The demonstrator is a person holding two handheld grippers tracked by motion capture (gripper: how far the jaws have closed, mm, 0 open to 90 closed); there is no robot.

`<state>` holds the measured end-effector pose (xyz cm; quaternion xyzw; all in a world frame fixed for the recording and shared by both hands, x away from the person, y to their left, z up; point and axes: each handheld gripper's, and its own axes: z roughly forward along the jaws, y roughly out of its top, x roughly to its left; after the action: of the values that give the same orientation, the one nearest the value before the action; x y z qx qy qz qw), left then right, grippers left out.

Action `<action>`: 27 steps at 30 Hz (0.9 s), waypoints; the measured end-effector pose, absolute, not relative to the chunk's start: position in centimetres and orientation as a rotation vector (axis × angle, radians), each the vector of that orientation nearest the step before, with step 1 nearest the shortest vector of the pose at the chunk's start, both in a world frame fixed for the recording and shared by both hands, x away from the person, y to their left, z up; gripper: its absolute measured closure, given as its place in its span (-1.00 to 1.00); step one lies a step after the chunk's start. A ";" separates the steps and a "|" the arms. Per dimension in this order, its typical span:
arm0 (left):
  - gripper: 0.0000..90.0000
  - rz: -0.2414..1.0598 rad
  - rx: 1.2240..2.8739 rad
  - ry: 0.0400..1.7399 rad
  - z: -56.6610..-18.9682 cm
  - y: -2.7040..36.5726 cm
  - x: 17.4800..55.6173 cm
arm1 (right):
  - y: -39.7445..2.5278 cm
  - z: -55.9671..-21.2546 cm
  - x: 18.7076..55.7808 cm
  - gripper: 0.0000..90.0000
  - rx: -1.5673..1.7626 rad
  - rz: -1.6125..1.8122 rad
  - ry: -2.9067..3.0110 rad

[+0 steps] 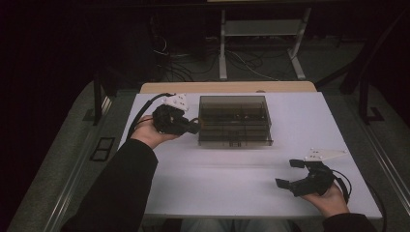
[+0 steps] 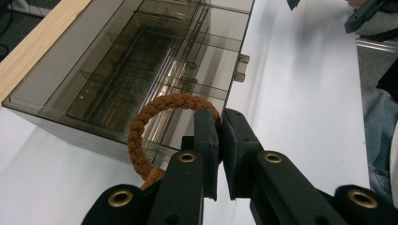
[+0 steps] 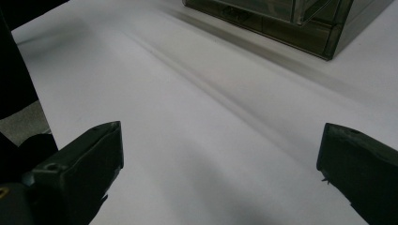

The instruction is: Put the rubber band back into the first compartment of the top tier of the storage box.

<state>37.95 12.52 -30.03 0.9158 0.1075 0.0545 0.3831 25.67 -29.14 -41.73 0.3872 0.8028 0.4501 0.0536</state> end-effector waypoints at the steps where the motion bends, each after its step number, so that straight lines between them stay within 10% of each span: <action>1: 0.86 0.135 2.334 0.275 -30.1 12.4 38.0 | -29.1 -41.7 25.7 -0.99 1.177 1.369 2.439; 27: 0.86 0.108 2.288 0.281 -31.3 10.0 38.8 | -29.2 -41.8 25.6 -0.99 1.177 1.366 2.447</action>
<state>38.76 10.02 -31.27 0.9066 0.1114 0.0428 0.4048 25.64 -29.16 -41.76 0.3868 0.8039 0.4489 0.0510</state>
